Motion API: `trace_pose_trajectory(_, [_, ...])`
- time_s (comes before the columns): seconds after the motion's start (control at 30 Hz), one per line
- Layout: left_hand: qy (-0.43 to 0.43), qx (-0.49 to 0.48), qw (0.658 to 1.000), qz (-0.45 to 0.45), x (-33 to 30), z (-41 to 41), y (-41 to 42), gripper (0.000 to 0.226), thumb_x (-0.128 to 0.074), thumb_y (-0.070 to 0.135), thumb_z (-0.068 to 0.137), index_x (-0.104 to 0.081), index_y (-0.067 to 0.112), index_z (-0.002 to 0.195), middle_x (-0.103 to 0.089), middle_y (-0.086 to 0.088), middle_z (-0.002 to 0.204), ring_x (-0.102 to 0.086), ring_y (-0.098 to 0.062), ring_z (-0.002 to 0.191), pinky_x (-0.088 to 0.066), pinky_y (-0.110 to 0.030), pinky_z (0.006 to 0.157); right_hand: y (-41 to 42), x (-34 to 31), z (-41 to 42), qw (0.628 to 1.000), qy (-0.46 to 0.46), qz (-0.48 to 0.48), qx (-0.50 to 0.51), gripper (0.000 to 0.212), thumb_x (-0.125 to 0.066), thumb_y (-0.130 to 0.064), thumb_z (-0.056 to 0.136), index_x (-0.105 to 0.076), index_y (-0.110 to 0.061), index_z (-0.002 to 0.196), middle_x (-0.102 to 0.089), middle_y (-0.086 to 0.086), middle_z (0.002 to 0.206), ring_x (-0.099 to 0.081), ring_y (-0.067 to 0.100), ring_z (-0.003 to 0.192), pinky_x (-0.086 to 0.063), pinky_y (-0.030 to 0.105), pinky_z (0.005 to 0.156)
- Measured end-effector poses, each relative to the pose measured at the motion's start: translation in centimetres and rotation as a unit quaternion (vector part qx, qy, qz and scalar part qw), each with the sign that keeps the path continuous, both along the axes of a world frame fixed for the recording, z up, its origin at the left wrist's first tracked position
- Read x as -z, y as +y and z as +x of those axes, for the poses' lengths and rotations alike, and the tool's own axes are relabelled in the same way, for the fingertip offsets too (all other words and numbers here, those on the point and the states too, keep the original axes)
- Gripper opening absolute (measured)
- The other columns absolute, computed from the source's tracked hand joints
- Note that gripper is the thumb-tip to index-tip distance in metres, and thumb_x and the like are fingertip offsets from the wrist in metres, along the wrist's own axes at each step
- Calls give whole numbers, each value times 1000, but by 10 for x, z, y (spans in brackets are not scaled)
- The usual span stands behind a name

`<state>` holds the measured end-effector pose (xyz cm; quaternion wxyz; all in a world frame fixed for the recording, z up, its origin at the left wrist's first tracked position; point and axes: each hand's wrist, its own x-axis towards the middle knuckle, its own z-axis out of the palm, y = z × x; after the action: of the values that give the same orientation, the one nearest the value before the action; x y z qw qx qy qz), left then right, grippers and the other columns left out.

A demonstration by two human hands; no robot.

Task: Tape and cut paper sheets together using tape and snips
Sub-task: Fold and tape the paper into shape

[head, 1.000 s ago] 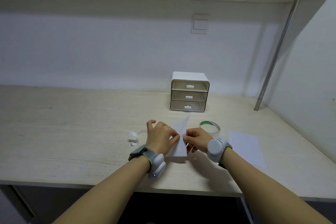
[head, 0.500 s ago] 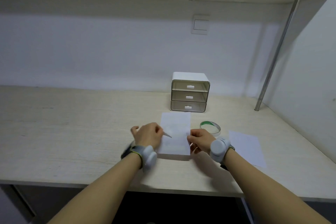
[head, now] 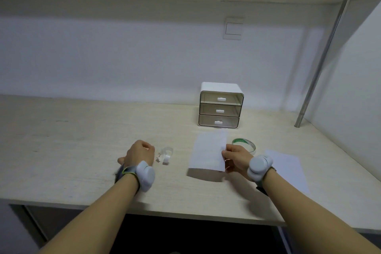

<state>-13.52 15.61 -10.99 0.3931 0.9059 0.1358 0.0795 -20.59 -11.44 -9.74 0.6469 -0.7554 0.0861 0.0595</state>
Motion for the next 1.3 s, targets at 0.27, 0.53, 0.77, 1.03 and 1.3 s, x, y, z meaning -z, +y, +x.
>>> trace_pose_trajectory(0.27, [34,126,968,-215,-22,-27,-49,64,-70,62,68,-46,27,116,-67,-1,97,-66,-22,81,-55,-35,76,5,-8,2,996,-24,74,-32,26,-40,-8,99,-59,-2,116,-61,18,90,-61,25,59,-44,28,53])
trace_pose_trajectory(0.53, [49,143,925,-349,-10,-36,-79,52,-73,17,82,-51,7,127,-67,-7,87,-67,-27,85,-52,-30,71,9,-3,-12,997,3,60,-44,9,-60,-10,91,-63,-5,84,-61,12,71,-61,22,55,-44,23,49])
trace_pose_trajectory(0.77, [30,123,946,-299,-7,-41,-82,54,-73,21,81,-45,10,126,-63,-3,80,-64,-25,85,-46,-29,77,14,5,-15,998,-8,54,-22,20,-52,3,90,-61,-4,74,-59,16,69,-60,23,53,-44,23,47])
trace_pose_trajectory(1.03, [-122,197,973,8,-11,-50,-93,28,-71,33,74,-67,33,101,-53,5,117,-47,-18,114,-33,-30,89,7,7,-13,998,2,54,-37,18,-49,4,91,-64,-2,83,-59,14,69,-61,21,51,-47,25,51])
trace_pose_trajectory(1.3, [-152,271,942,124,-9,-57,-111,18,-61,38,85,-75,34,96,-71,13,106,-49,-10,114,-21,-28,83,4,8,-13,998,6,45,-43,18,-48,3,92,-64,0,85,-61,14,72,-61,21,53,-46,27,53])
